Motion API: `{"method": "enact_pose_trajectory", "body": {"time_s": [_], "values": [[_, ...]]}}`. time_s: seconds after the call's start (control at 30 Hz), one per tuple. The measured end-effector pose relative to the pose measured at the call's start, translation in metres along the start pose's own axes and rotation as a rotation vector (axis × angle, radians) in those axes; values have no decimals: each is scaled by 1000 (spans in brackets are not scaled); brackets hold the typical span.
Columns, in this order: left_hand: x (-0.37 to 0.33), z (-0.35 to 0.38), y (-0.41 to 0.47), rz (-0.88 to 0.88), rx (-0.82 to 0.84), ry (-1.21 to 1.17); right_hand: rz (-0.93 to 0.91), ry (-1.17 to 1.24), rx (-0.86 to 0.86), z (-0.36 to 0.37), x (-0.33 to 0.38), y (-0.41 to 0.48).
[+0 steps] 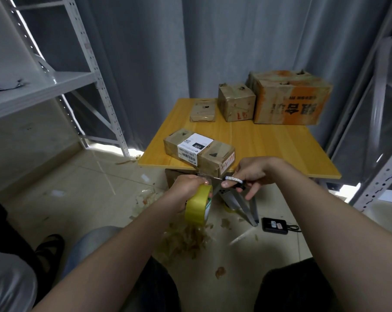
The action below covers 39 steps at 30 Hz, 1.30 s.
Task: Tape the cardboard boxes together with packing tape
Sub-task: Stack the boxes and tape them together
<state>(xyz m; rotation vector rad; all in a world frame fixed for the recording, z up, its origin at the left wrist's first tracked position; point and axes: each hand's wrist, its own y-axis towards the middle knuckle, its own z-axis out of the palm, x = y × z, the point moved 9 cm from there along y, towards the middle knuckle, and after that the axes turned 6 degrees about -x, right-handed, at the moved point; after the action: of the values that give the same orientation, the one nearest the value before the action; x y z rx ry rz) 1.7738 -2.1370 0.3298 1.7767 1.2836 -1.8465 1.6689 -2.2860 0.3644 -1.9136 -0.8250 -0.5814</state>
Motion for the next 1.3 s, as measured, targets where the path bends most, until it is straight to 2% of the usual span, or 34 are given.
{"method": "enact_pose_trajectory", "body": {"time_s": [0.13, 0.4, 0.5, 0.73, 0.83, 0.93, 1.0, 1.1, 1.13, 1.2, 1.23, 1.3], "values": [[1, 3, 1, 8, -4, 23, -45, 27, 8, 9, 4, 4], [10, 2, 8, -15, 1, 69, -154, 127, -82, 3, 10, 15], [12, 5, 6, -26, 12, 89, -106, 57, -40, 8, 9, 13], [9, 2, -4, -62, 42, 302, 5, -152, 32, 19, 8, 7], [12, 6, -11, -48, 113, 402, -109, -35, 112, 24, 25, -3], [1, 12, -18, 77, 155, 441, -308, 293, 134, 17, 52, -15], [-17, 17, -26, 149, 180, 442, -408, 558, -28, -11, 60, -17], [-53, 25, -44, 231, 281, 358, -408, 714, -463, -67, 37, -15], [-67, 28, -52, 265, 329, 312, -357, 671, -617, -83, 22, -17], [-96, 31, -65, 350, 386, 238, -224, 400, -906, -114, -8, -24], [-110, 31, -69, 390, 385, 209, -157, 201, -992, -124, -19, -27], [-135, 30, -73, 472, 353, 150, -40, -151, -1042, -133, -31, -29]]}}
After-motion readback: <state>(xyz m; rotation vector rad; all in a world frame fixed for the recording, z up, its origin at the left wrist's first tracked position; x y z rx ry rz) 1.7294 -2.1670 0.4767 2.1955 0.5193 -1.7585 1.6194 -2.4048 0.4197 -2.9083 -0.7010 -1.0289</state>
